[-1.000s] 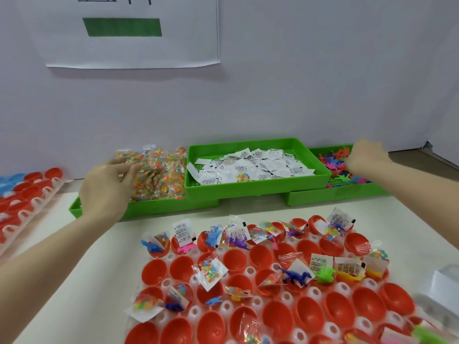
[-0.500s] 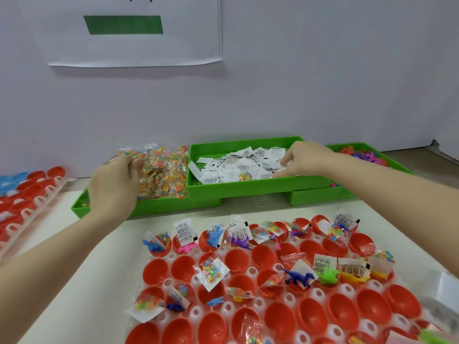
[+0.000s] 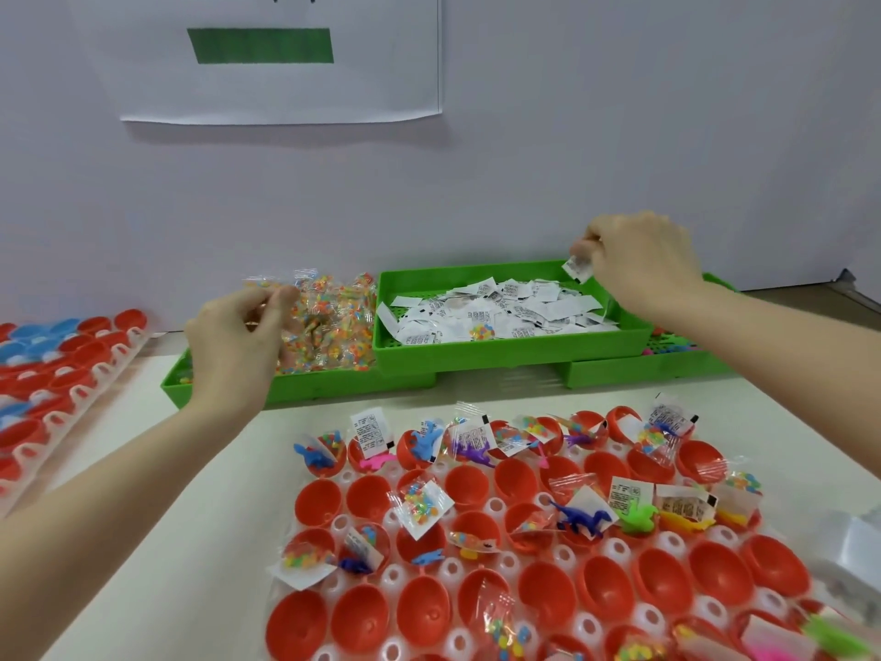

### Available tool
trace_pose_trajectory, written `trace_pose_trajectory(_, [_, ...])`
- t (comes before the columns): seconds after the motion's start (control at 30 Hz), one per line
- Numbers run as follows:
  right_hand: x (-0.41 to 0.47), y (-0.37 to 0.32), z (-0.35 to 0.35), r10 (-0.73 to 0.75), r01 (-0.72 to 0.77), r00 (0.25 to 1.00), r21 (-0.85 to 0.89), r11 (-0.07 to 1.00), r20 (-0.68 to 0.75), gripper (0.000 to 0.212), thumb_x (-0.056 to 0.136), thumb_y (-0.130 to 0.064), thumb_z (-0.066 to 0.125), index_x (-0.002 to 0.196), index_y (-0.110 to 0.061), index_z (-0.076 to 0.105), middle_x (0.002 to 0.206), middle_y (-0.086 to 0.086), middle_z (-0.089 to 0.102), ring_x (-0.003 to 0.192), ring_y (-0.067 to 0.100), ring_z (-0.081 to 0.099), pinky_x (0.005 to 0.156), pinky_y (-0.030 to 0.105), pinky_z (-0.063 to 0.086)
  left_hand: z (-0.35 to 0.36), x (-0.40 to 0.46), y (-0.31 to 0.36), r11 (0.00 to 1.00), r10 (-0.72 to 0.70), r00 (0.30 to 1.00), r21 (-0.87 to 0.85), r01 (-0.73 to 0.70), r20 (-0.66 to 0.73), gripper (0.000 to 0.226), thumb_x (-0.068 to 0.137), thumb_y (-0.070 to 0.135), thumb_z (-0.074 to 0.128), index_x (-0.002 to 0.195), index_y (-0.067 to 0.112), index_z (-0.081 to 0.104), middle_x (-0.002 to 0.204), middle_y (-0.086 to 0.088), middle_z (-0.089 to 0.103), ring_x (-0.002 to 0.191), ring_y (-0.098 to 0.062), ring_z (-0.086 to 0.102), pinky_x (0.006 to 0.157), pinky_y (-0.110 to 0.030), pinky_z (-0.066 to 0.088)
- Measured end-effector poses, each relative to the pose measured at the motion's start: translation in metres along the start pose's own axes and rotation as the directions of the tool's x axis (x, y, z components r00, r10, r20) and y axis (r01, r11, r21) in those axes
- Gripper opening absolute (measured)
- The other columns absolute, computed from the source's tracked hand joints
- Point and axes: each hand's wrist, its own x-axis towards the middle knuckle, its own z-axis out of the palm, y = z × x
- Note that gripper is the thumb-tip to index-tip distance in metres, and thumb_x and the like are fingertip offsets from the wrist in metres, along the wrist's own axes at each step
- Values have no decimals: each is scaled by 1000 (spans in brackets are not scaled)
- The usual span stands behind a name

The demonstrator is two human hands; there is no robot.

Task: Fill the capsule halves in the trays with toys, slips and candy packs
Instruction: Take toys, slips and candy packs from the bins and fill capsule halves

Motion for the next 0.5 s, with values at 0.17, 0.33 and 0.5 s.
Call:
trace_pose_trajectory(0.17, [-9,-22,-19,120,-178,983,538,824,140,19,92,-20,53,85,-5,63,72,10,62,48,6,50,48,19,33,-6,-23,36,960,-122,976,-227,162,181,22,93,20,51,74,21,61,69,-5,62,37,0,47,58,-25,48])
trace_pose_trajectory(0.33, [-48,-56,-51,-146,-22,974,711,703,175,18,88,-18,58,71,-21,63,66,-8,63,51,-2,57,47,6,36,-21,-69,78,819,-168,792,-365,444,587,19,93,9,46,90,14,65,64,3,66,47,-5,54,53,-16,47])
trace_pose_trajectory(0.5, [-45,-51,-46,-122,-3,972,530,848,201,13,89,-19,58,83,-12,66,70,2,61,58,10,52,60,22,37,-35,-97,98,833,-123,814,-387,396,568,20,91,8,48,89,15,66,67,-1,64,47,-8,54,55,-21,47])
